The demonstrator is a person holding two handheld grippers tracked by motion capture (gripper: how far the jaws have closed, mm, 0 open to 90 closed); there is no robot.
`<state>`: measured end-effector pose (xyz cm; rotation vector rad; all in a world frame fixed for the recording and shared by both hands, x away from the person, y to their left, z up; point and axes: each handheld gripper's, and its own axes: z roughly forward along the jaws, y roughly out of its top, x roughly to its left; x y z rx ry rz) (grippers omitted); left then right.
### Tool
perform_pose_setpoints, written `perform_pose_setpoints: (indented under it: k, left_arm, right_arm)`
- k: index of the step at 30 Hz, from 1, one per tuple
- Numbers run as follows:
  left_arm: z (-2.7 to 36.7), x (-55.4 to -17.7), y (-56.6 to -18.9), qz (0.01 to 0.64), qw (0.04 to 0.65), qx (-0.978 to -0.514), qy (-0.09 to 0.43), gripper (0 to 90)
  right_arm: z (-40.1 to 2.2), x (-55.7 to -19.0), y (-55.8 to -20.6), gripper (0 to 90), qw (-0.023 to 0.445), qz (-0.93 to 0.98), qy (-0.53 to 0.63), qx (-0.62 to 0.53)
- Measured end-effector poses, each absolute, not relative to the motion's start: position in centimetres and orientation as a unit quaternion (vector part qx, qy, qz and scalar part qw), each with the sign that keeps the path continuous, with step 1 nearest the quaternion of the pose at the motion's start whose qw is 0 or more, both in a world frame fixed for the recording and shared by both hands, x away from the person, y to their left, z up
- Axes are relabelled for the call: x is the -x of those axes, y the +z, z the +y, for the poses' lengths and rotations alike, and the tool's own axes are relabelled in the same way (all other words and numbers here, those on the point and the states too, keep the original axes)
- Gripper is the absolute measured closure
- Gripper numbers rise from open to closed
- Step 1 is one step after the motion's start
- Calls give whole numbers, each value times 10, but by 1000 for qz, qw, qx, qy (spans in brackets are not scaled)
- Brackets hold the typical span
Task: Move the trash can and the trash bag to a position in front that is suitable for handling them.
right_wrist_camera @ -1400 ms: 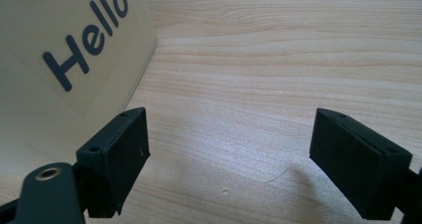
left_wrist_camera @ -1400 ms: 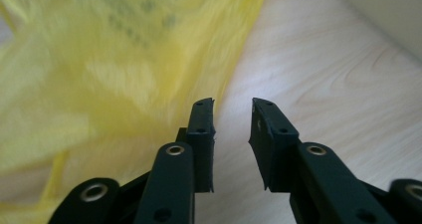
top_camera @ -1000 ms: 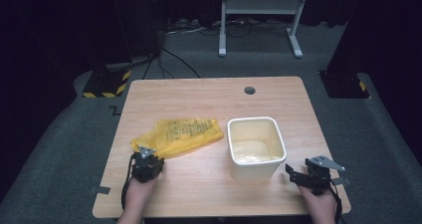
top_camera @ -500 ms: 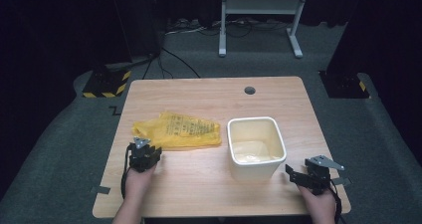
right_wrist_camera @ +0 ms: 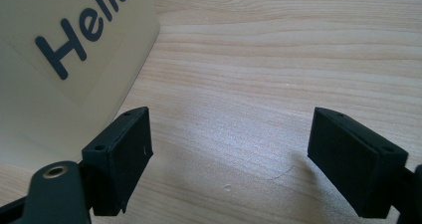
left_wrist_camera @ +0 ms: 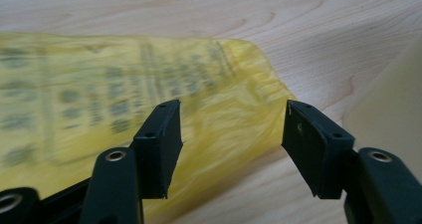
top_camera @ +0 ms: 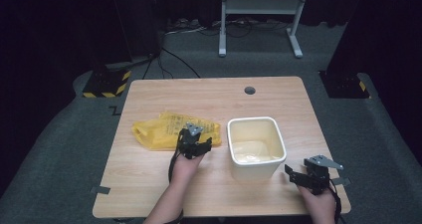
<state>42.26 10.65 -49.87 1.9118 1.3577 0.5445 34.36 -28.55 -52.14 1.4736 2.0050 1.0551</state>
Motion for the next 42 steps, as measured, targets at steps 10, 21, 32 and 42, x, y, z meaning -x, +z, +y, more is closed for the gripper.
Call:
perform_pose_setpoints:
  k: [10, 21, 32, 42]
  left_arm:
    - [96, -441, -514, 533, 320, -759, 195, 610]
    - [120, -389, -516, 476, 341, -791, 176, 637]
    - [150, -319, -504, 442, 362, -802, 174, 528]
    - [222, -285, -494, 503, 323, -771, 221, 680]
  right_arm:
    - [-285, -344, -522, 186, 214, 725, 379, -534]
    - [-284, -345, -522, 192, 216, 727, 374, -534]
    - [-282, -345, -522, 199, 217, 731, 363, -535]
    - [-282, -345, -522, 199, 214, 731, 366, -534]
